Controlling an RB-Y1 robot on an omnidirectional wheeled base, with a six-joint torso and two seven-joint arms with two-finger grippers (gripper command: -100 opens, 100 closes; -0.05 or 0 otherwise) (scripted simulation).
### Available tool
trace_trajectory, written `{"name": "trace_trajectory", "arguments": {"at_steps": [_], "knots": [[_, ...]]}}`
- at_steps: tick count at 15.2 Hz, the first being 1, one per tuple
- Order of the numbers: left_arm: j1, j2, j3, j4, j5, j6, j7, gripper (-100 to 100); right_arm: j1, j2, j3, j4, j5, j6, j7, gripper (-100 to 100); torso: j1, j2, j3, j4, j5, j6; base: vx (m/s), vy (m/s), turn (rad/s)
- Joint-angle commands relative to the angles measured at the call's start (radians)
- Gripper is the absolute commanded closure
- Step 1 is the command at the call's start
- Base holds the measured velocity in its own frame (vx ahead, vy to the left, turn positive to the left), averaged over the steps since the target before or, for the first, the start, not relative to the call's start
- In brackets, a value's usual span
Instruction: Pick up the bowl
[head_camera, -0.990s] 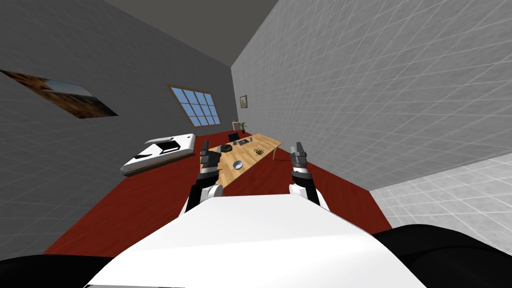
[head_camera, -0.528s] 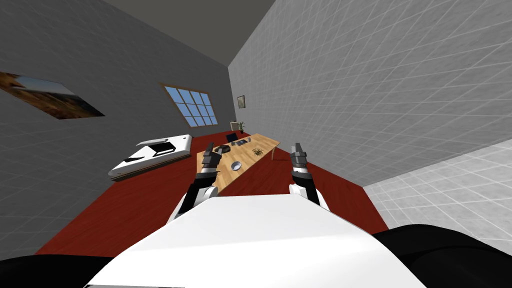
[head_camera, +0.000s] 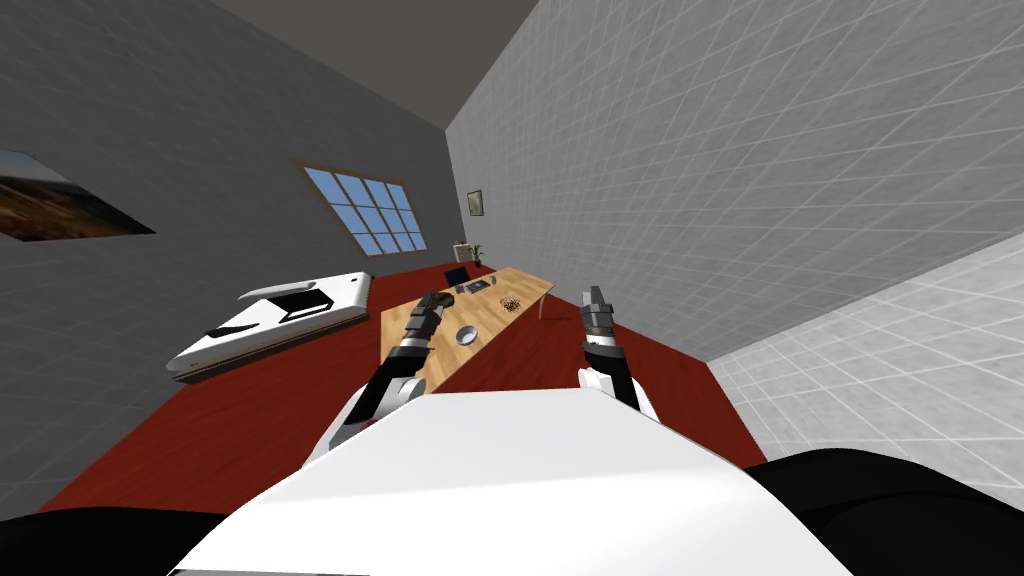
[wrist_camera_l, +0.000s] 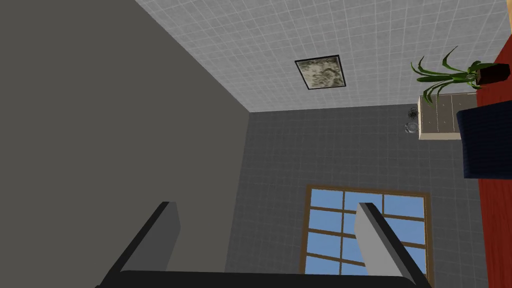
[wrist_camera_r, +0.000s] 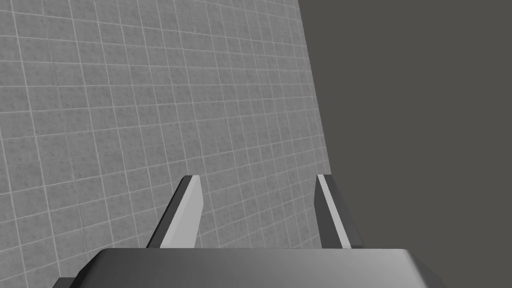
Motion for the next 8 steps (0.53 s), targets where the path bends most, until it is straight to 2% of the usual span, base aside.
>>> {"name": "trace_trajectory", "arguments": {"at_steps": [1,2,3,4,7,8], "knots": [[0.011,0.022,0.017,0.010,0.004,0.050,-0.003,-100,0.000,0.000,0.000,0.000,0.000,0.000,0.000,0,0.000,0.000,0.000,0.000,0.000,0.000,0.032,-0.013,-0.126],[0.011,0.022,0.017,0.010,0.004,0.053,-0.003,-100,0.000,0.000,0.000,0.000,0.000,0.000,0.000,0,0.000,0.000,0.000,0.000,0.000,0.000,0.032,-0.009,-0.101],[0.017,0.036,0.031,0.018,0.007,0.089,-0.005,-100,0.000,0.000,0.000,0.000,0.000,0.000,0.000,0,0.000,0.000,0.000,0.000,0.000,0.000,0.032,-0.012,-0.121],[0.017,0.036,0.031,0.018,0.007,0.093,-0.005,-100,0.000,0.000,0.000,0.000,0.000,0.000,0.000,0,0.000,0.000,0.000,0.000,0.000,0.000,0.029,-0.012,-0.099],[0.029,0.057,0.060,0.035,0.014,0.162,-0.010,-100,0.000,0.000,0.000,0.000,0.000,0.000,0.000,0,0.000,0.000,0.000,0.000,0.000,0.000,0.032,-0.014,-0.124],[0.029,0.057,0.060,0.035,0.014,0.176,-0.010,-100,0.000,0.000,0.000,0.000,0.000,0.000,0.000,0,0.000,-0.001,0.000,0.000,0.000,0.000,0.033,-0.012,-0.096]]}}
